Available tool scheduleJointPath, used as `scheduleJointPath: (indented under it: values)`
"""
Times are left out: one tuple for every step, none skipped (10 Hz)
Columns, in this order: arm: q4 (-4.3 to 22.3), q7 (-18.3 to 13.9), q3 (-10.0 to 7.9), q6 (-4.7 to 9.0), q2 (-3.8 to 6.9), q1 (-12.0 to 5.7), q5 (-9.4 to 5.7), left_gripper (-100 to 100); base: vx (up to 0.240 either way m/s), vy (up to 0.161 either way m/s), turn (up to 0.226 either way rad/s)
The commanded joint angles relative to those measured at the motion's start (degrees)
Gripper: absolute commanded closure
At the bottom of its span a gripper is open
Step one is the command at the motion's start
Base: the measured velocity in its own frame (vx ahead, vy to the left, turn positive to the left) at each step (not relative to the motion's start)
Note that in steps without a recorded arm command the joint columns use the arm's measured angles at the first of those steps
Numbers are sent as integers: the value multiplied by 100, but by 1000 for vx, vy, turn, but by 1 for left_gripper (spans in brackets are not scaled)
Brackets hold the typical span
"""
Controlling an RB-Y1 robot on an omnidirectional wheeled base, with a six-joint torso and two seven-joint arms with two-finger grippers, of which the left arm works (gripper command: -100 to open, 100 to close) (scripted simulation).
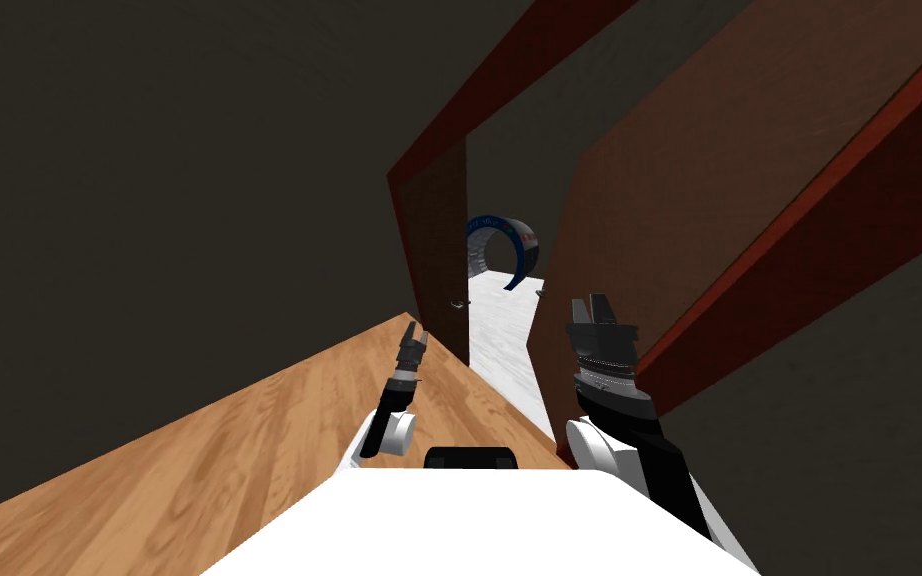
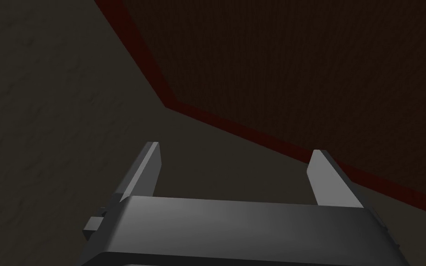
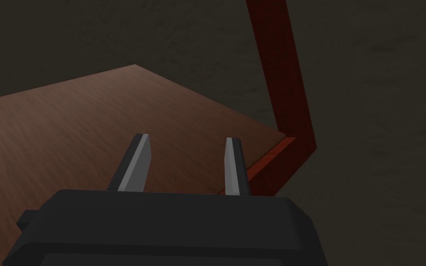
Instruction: Push the door open
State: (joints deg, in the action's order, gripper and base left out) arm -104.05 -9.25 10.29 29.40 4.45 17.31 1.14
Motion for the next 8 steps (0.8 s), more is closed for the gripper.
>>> scheduleJointPath:
  values:
    - [256, -28, 49, 75, 29, -101, 31, -100, 109, 48, -23]
    - [411, -38, 87, 115, 37, -163, 54, -100, 92, 55, -22]
    - [566, -48, 124, 154, 46, -224, 78, -100, 90, 49, -27]
    - [722, -58, 162, 194, 54, -285, 101, -100, 91, 64, -23]
    - [877, -68, 199, 234, 63, -347, 124, -100, 97, 61, -28]
    - [1034, -78, 237, 274, 70, -409, 148, -100, 98, 62, -24]
    - [1193, -88, 275, 315, 74, -472, 172, -100, 97, 59, -26]
    - [1353, -98, 314, 357, 79, -535, 196, -100, 102, 56, -25]
